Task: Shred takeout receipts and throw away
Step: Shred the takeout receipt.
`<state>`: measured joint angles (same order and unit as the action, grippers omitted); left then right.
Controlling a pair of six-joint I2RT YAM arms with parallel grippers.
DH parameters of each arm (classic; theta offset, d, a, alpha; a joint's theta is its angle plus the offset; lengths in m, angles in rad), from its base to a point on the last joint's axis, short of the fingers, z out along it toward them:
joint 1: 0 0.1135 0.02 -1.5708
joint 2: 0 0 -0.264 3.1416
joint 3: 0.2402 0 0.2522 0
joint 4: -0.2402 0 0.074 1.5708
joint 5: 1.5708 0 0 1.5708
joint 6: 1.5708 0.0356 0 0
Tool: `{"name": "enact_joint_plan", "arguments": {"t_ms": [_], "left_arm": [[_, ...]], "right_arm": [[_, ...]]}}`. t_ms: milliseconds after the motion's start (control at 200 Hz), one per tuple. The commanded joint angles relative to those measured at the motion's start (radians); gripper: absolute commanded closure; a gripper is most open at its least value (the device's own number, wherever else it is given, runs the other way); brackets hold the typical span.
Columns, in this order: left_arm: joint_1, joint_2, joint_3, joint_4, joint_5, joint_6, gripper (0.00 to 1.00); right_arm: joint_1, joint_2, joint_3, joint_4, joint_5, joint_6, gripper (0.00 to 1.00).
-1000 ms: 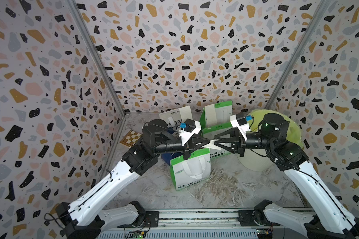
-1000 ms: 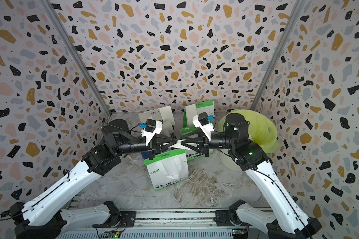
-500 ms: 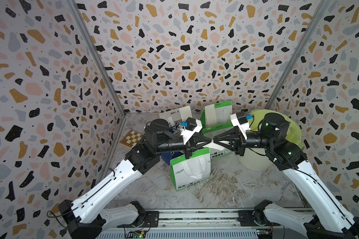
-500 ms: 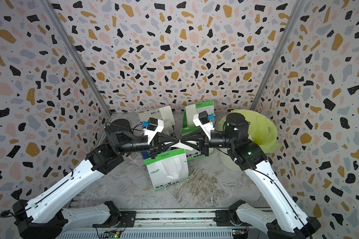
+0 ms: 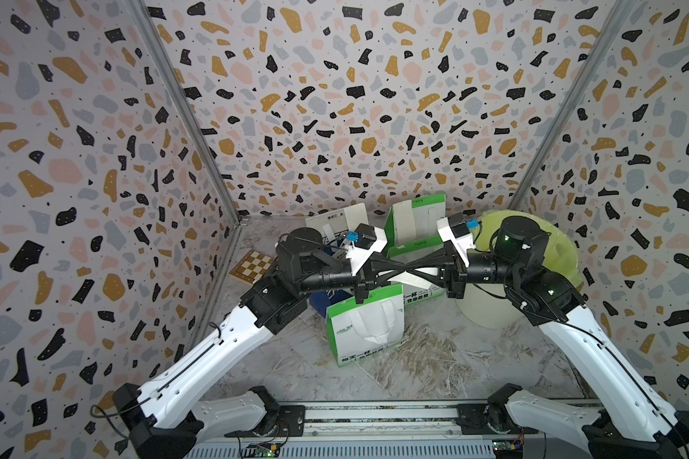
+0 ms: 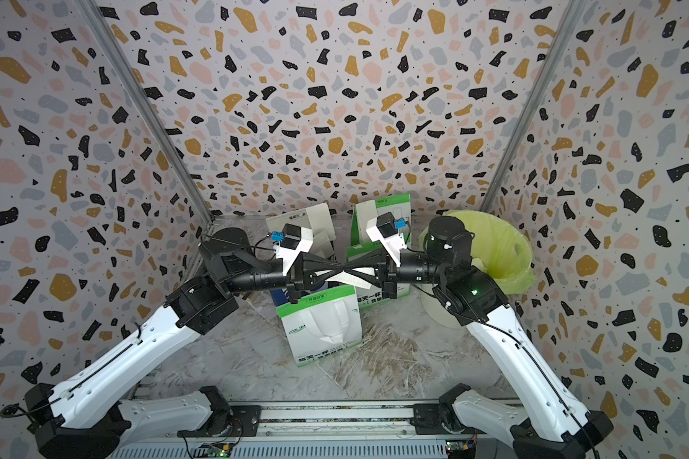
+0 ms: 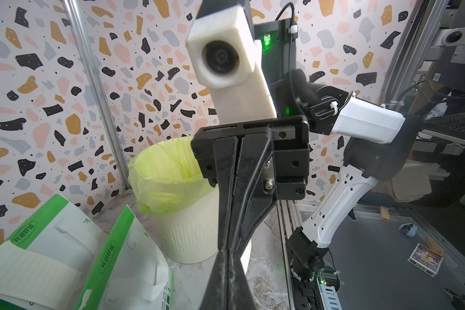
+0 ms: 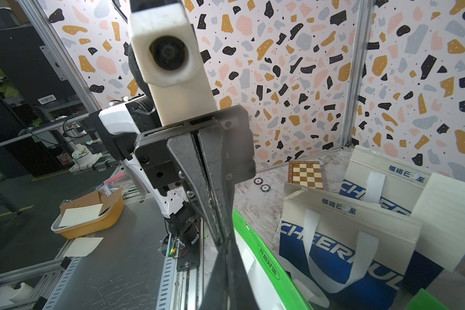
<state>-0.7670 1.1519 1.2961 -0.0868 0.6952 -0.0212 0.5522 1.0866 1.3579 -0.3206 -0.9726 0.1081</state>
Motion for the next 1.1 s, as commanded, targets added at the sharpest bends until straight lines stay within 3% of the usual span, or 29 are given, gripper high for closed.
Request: {"name": "enact_joint_plan", "arguments": {"t_ms": [0, 275, 476, 571, 691, 826, 1091], "left_arm": [[0.004, -0.001, -0.013, 0.062, 0.010, -0.016, 1.00], [0.003, 0.002, -0.016, 0.066, 0.011, -0.014, 1.00], [0.001, -0.013, -0.085, 0.137, 0.035, 0.065, 1.00], [-0.005, -0.038, -0.145, 0.237, 0.079, 0.077, 1.00], [-0.009, -0.072, -0.203, 0.353, 0.092, 0.080, 1.00], [-0.008, -0.112, -0.251, 0.455, 0.078, 0.078, 1.00], [-0.009, -0.154, -0.304, 0.581, 0.037, 0.015, 1.00]], "right_arm": [[0.018, -0.002, 0.009, 0.016, 0.006, 0.004, 0.98], [0.023, -0.008, 0.010, 0.016, 0.082, 0.039, 1.00], [0.059, 0.051, 0.010, 0.004, 0.311, 0.305, 1.00], [0.135, 0.053, 0.017, -0.068, 0.557, 0.344, 1.00], [0.125, 0.073, 0.020, -0.142, 0.682, 0.399, 1.00], [0.096, 0.093, 0.018, -0.191, 0.742, 0.435, 1.00], [-0.059, 0.102, 0.048, -0.238, 0.718, 0.397, 1.00]]}}
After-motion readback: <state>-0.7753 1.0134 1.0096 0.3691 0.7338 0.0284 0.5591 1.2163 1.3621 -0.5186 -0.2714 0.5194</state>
